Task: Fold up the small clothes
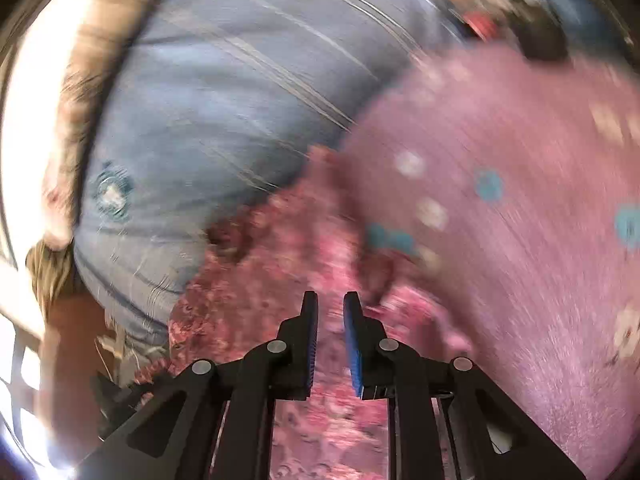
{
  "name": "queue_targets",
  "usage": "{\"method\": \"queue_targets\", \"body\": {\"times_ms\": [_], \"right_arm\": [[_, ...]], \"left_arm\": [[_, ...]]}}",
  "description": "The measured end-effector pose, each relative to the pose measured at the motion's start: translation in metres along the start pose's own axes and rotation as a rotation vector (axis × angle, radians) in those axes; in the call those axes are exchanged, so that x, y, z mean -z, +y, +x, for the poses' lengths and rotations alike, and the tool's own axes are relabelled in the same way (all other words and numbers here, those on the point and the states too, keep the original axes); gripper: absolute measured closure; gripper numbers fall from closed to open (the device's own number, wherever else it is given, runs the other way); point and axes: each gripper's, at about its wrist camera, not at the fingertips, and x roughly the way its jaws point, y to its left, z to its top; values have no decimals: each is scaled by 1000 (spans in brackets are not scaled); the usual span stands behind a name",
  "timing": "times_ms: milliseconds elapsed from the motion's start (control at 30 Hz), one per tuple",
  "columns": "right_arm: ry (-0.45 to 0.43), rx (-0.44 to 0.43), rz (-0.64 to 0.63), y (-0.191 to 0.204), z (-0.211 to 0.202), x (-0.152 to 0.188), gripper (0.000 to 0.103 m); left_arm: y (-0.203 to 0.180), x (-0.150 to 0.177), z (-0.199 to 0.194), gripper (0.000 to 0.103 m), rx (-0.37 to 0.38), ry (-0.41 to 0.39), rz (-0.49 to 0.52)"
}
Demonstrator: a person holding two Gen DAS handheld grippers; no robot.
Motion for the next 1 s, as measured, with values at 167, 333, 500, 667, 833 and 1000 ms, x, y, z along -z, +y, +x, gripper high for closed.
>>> {"method": "queue_targets", "body": {"times_ms": [167,333,500,667,833,1000], "right_arm": [[-23,1,-201,53,27,-1,76],[105,77,-250,57,84,12,76],[133,112,-222,53,92,19,75],[166,84,-292,76,101,17,54],[235,95,-319,71,116,28,44],[210,21,-301,67,115,29,37]], "left_arm": [[-10,6,31,61,-46,70,50],[-14,18,71,61,-224,147,148],[-6,11,63,57,-180,168,114],[8,-2,30,57,-95,148,43],[60,-42,-48,41,-158,-53,-86],[149,-87,-90,40,-386,-103,-253]]}}
